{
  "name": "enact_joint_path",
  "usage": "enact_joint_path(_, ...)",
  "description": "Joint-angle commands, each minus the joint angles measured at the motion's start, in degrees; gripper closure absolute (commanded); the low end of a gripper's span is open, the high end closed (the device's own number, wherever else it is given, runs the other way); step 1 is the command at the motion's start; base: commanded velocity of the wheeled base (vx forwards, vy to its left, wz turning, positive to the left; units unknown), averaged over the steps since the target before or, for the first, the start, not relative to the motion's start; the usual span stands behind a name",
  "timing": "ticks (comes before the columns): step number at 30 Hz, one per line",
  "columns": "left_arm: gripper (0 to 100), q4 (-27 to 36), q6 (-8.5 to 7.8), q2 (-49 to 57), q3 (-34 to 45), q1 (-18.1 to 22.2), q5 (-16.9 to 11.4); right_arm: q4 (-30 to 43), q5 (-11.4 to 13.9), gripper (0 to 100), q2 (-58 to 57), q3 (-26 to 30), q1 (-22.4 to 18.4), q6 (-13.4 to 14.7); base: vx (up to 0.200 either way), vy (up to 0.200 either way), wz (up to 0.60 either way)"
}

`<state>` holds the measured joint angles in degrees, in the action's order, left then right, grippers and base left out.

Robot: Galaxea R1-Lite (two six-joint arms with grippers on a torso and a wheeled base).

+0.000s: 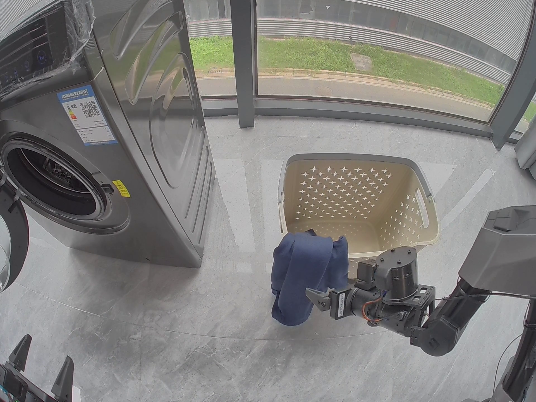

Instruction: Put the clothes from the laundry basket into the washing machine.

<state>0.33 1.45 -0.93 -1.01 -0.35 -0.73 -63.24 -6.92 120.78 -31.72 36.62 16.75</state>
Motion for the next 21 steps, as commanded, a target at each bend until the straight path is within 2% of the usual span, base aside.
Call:
enact_joint_path(1, 0, 0.02, 0.04, 0.93, 1.01, 0.00, 0.03, -0.92, -0.11, 0, 3.84, -3.44, -0.67, -0.23, 0.000, 0.000, 0.00)
enact_joint_path(11, 0, 0.02, 0.04, 0.93, 1.01, 0.00, 0.03, -2.32, -0.11, 0, 8.68, -8.18, -1.38, -0.31, 0.000, 0.000, 0.00)
enact_joint_path(20, 0, 0.02, 0.04, 0.93, 1.01, 0.00, 0.03, -4.96, -0.81, 0, 9.91, -9.06, -0.76, -0.31, 0.000, 0.000, 0.00)
enact_joint_path(21, 0, 0.02, 0.04, 0.93, 1.01, 0.00, 0.03, -4.96, -0.81, 100, 9.91, -9.06, -0.67, -0.23, 0.000, 0.000, 0.00)
